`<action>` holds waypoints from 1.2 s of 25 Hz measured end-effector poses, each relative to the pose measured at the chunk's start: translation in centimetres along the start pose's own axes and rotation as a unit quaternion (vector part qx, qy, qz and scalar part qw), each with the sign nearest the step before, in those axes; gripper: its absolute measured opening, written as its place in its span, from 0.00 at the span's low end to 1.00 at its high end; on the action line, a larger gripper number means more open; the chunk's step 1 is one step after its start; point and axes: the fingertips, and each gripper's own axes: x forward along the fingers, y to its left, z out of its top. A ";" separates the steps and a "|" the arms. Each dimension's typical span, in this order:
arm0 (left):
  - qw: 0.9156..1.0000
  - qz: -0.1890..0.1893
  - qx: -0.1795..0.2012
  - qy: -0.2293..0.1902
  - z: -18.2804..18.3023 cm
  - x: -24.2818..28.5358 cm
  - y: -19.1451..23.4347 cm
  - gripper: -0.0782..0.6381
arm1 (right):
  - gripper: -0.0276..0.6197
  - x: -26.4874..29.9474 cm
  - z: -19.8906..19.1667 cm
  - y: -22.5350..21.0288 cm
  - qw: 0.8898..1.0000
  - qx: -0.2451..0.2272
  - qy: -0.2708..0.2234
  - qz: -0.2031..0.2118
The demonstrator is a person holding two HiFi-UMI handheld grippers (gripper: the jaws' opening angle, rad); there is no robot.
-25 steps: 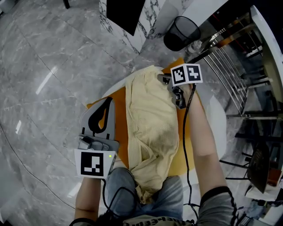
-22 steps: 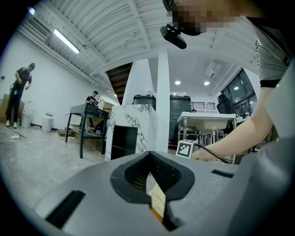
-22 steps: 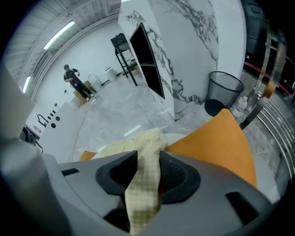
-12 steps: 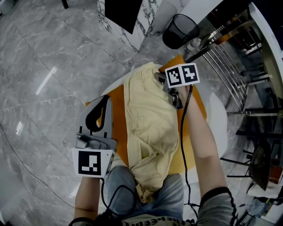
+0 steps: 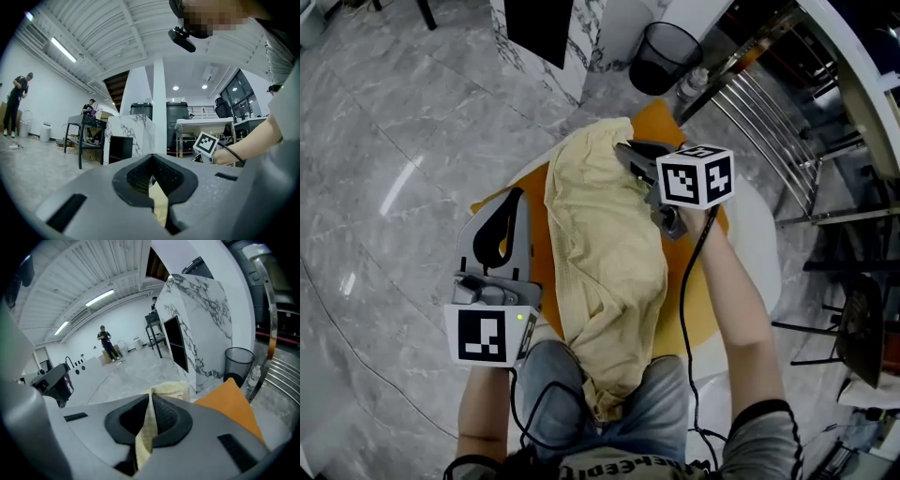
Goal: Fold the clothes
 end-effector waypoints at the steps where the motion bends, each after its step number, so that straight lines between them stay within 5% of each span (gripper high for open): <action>1: 1.000 -0.001 0.002 -0.003 0.2 -0.4 -0.6 0.11 | 0.06 -0.9 -0.1 0.6 1.000 -0.003 -0.007 0.006; 30: 0.994 -0.027 0.080 -0.075 5.9 -16.6 -18.4 0.11 | 0.06 -20.9 -15.1 13.4 0.993 -0.049 -0.074 0.078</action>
